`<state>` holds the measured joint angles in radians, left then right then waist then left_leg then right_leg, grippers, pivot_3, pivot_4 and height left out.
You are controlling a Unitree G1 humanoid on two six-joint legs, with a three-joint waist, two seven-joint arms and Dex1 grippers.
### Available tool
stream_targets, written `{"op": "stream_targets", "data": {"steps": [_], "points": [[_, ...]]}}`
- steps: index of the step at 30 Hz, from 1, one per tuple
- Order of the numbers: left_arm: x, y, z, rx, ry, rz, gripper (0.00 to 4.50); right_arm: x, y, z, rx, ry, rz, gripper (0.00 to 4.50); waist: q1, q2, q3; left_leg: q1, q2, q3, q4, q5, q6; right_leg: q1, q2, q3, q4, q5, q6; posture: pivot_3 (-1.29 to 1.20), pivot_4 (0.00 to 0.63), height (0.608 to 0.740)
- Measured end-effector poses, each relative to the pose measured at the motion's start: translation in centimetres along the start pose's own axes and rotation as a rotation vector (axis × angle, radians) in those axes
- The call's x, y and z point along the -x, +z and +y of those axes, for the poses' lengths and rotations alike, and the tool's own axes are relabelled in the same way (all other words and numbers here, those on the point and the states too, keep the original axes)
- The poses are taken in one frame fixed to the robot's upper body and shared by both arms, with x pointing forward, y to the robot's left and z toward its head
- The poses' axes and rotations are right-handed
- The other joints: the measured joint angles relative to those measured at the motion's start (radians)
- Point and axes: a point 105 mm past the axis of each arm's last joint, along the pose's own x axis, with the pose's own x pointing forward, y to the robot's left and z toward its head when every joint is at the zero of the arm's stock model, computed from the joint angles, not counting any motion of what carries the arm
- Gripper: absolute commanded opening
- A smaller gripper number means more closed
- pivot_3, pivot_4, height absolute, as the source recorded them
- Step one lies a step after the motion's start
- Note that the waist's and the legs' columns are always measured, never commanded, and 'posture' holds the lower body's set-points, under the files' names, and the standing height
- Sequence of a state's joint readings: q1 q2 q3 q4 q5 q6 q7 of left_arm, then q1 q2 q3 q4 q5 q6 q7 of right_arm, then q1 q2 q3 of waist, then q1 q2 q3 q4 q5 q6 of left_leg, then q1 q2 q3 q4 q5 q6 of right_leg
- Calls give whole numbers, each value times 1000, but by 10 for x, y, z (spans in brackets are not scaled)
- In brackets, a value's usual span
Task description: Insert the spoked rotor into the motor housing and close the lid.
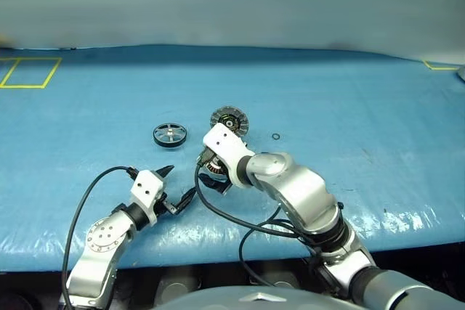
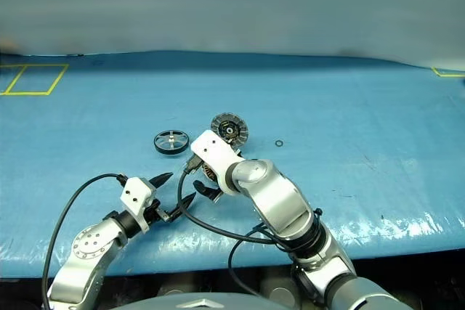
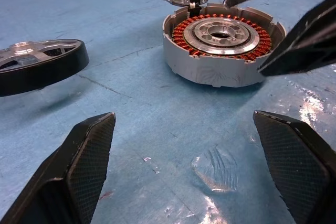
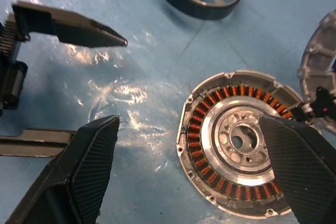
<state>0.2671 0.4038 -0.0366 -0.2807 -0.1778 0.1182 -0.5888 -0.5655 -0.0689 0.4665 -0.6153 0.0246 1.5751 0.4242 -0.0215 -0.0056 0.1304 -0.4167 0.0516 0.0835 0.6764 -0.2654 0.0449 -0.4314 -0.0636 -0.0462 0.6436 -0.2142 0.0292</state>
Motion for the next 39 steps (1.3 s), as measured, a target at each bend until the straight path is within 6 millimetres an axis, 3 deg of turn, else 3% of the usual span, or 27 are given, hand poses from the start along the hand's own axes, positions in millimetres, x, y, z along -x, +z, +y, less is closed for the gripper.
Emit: {"op": "stream_targets", "data": {"steps": [3,7,9,11,14,19,24,31,38,39], "points": [[-1,0,-1,2,-3,1,4500,17,6,-4,-19,0,-79,4479,2,0,0,-1,-1,-1,0,0,0,1,-1,-2,-2,0,0,0,150,740],[-1,0,-1,3,-5,1,4500,31,-12,-6,-87,38,-112,4479,2,0,1,-1,-1,-1,0,-1,1,1,-1,-1,-2,0,1,0,150,740],[-5,4,-2,-3,-21,-10,4500,41,-25,-15,-108,9,-144,4479,-2,2,3,0,-1,-3,-1,0,0,1,1,-2,-1,-1,0,0,150,740],[-4,2,-2,-1,-25,2,4500,50,-53,-31,-155,-76,-122,4479,9,2,4,-1,-1,-5,-1,-1,-1,2,0,-3,-1,-4,0,0,150,740],[-5,3,-1,-5,-36,6,4500,54,-73,-57,-194,-220,-113,4479,6,1,8,-1,-2,-3,-1,-1,-1,3,1,-1,0,-3,1,0,150,740],[-8,7,0,-14,-44,-4,4500,39,-95,-94,-243,-470,-118,4479,-1,1,9,-1,0,-1,-1,0,-2,3,3,1,1,-5,6,0,150,740],[-8,5,0,-7,-43,7,4500,14,-111,-114,-320,-615,-152,4479,0,-1,10,-1,-1,1,-1,0,-2,3,3,4,1,-4,7,0,150,740],[-9,12,-1,-23,-27,-40,4500,-9,-109,-146,-348,-751,-234,4479,-1,-1,12,0,-1,2,-1,0,-1,3,4,6,1,-1,4,0,150,740],[-8,12,-2,-24,-23,-50,4500,-17,-113,-166,-408,-815,-265,4479,-3,-1,11,2,-1,2,-2,0,-1,5,4,6,1,-1,4,0,150,740],[-8,12,-2,-24,-22,-49,4500,-18,-113,-166,-419,-811,-265,4114,-3,-1,11,2,-1,2,-2,0,-1,6,4,6,1,-1,4,0,150,740]]}}
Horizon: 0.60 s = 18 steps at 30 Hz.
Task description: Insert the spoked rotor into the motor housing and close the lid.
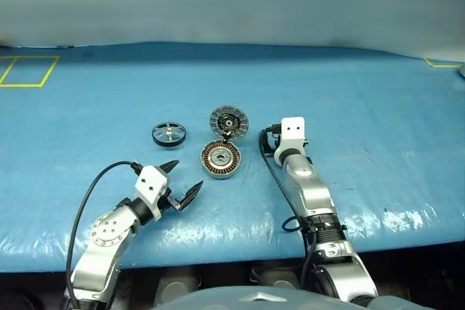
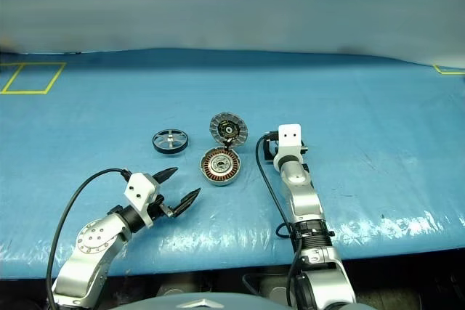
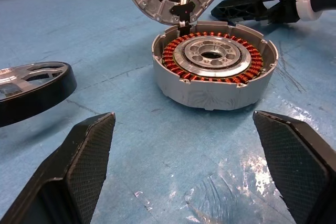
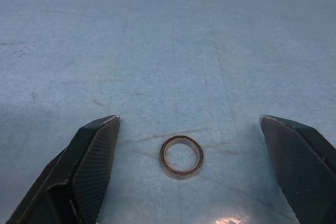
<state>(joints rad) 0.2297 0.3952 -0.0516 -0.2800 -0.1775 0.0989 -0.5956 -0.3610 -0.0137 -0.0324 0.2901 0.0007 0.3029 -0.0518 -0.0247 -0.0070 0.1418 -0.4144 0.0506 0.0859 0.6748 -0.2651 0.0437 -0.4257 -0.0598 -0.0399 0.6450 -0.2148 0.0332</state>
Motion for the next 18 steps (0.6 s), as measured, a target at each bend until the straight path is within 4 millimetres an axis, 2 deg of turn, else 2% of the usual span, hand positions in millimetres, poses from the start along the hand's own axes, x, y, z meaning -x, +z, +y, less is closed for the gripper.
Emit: {"op": "stream_targets", "data": {"steps": [1,5,11,15,18], "points": [[0,0,0,0,1,0,4500,-1,-1,2,-9,6,5,3909,-1,0,0,1,0,0,0,0,0,1,0,0,0,0,0,0,150,740],[2,-2,-1,5,6,5,4500,0,-5,9,-27,26,13,2565,0,-1,-1,2,1,0,0,0,0,2,0,0,0,0,0,0,150,740],[3,-5,-3,20,-3,15,4500,14,-18,12,-50,29,31,669,2,-5,-5,3,1,-1,0,0,0,2,-1,-1,0,0,-1,0,150,740],[3,-6,-5,39,-15,14,4500,36,-27,10,-49,38,51,659,5,-6,-12,3,1,-2,0,0,0,0,-1,-2,-1,-1,-2,0,150,740],[4,-8,-6,44,-18,20,4500,66,-36,8,-1,89,83,659,9,-5,-16,3,1,-2,-1,-1,1,-1,-2,-2,-1,-2,-2,0,150,740]]}}
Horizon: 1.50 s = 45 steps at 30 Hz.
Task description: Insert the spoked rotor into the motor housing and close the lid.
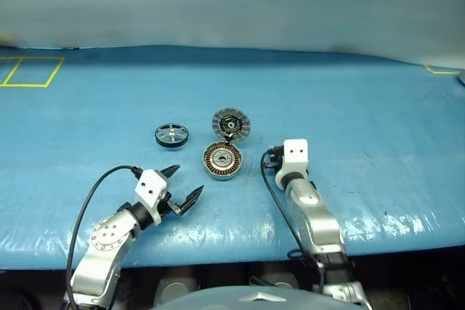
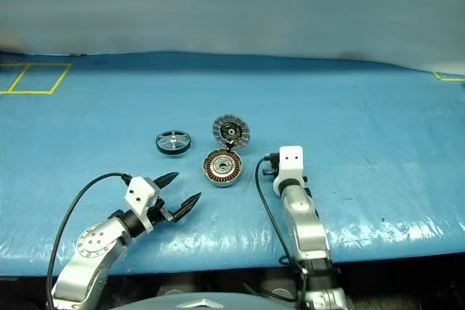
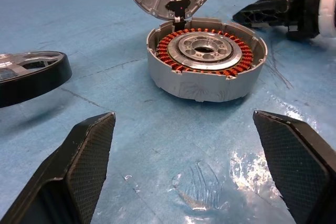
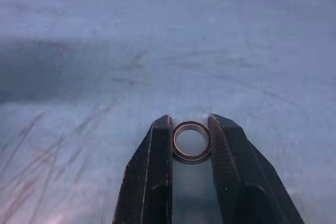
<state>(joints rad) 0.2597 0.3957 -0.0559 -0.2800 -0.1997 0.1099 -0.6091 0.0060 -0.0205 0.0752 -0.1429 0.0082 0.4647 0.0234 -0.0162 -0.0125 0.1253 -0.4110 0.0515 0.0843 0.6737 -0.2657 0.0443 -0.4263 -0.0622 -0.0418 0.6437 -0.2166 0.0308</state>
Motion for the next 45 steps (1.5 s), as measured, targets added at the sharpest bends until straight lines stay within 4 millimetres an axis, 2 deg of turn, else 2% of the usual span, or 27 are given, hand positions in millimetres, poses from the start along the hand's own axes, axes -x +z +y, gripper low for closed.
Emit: {"op": "stream_targets", "data": {"steps": [5,7,9,13,15,17,21,26,32,45], "points": [[-1,1,0,-2,-8,-5,4500,37,-3,8,213,227,71,659,-2,1,1,0,0,1,1,0,0,-1,-2,0,0,-2,4,0,150,740],[-2,4,0,-4,-17,-14,4500,48,0,18,263,340,90,659,-3,2,1,0,1,1,1,1,-1,-2,-1,0,0,-1,3,0,150,740],[-4,7,-1,-2,-35,-27,4500,55,12,32,273,437,58,659,-2,3,2,-1,2,0,1,1,-1,-3,1,-1,1,-1,3,0,150,740],[-8,11,-2,1,-58,-40,4500,57,60,57,293,566,-101,659,-1,3,3,-1,1,0,1,1,-1,-3,3,-1,0,-1,3,0,150,740],[-9,11,-4,5,-65,-40,4500,57,73,71,290,613,-145,659,3,3,3,-2,1,0,1,1,0,-3,2,-1,0,1,-1,0,150,740],[-9,10,-5,10,-66,-40,4500,55,77,85,265,648,-149,659,4,3,3,-4,1,0,1,0,0,-2,2,0,0,1,-2,0,150,740],[-8,9,-5,10,-64,-38,4500,42,71,106,256,671,-105,659,5,2,3,-5,0,1,1,1,0,-1,2,0,0,2,-1,0,150,740],[-7,7,-5,3,-56,-37,4500,23,56,116,236,638,-50,659,4,3,3,-4,0,1,1,1,0,-1,2,0,1,2,-1,0,150,740],[-5,3,-4,9,-36,-29,4500,12,45,117,218,598,-24,659,3,3,3,-4,0,1,1,1,0,-1,2,0,1,2,-1,0,150,740],[-4,4,-4,7,-32,-34,4500,7,43,112,201,575,-20,659,3,3,3,-4,0,1,1,1,-1,-1,2,0,1,2,-1,0,150,740]]}}
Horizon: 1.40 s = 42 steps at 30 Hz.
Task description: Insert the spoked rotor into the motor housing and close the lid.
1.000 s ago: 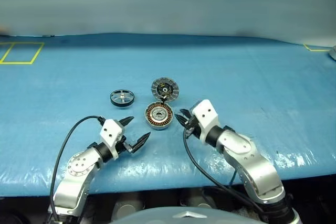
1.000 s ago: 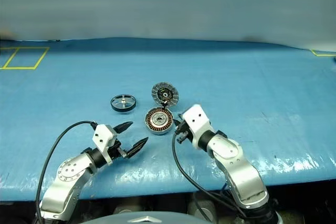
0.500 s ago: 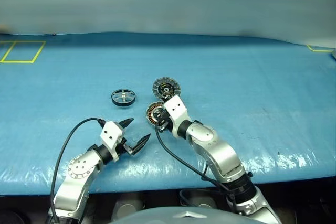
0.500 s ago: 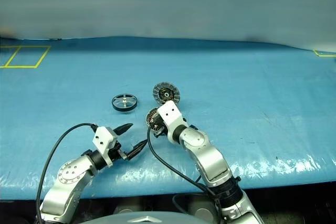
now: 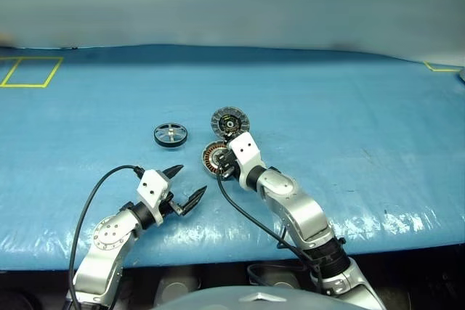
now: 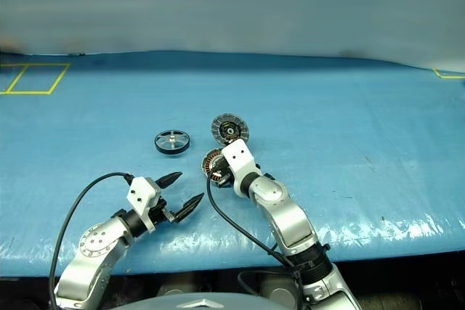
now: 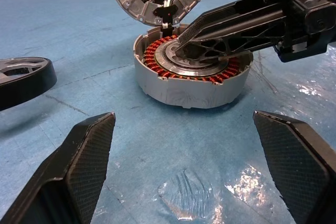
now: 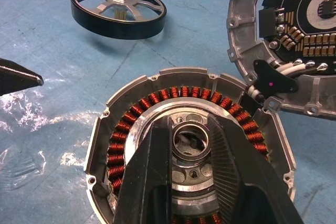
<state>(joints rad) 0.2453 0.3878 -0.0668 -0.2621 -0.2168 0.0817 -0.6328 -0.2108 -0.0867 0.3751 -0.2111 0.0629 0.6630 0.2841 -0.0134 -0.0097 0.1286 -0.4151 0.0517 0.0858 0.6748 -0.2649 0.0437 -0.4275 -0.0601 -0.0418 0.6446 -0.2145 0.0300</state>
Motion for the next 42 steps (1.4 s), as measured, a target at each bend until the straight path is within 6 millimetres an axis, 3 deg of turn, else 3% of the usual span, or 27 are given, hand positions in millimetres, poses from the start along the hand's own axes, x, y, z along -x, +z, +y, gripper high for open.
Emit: {"op": "stream_targets", "data": {"steps": [7,13,16,23,30,42], "points": [[-1,1,1,-2,1,-2,4500,1,0,7,-13,26,-1,2993,1,0,0,1,0,0,0,0,0,0,0,0,0,0,0,0,150,740],[-1,1,2,-1,12,-3,4500,15,15,8,-20,35,-27,2993,1,0,0,0,0,0,0,0,0,0,0,0,0,0,0,0,150,740],[-1,1,2,-1,18,-3,4500,25,26,8,-5,27,-50,2379,1,0,0,0,0,0,0,0,0,0,0,0,0,0,0,0,150,740],[-1,1,2,-1,20,-4,4500,28,16,2,77,-50,73,35,-1,0,0,0,0,0,0,0,-1,0,0,0,1,0,0,0,150,740],[-2,4,2,-21,22,-19,4500,19,21,18,83,-40,114,35,-1,0,0,0,0,0,0,0,-1,0,0,0,0,0,0,0,150,740],[-2,0,2,-18,32,-17,4500,9,13,17,82,-51,161,35,-2,0,0,0,0,0,0,0,0,0,0,0,0,0,0,0,150,740]]}}
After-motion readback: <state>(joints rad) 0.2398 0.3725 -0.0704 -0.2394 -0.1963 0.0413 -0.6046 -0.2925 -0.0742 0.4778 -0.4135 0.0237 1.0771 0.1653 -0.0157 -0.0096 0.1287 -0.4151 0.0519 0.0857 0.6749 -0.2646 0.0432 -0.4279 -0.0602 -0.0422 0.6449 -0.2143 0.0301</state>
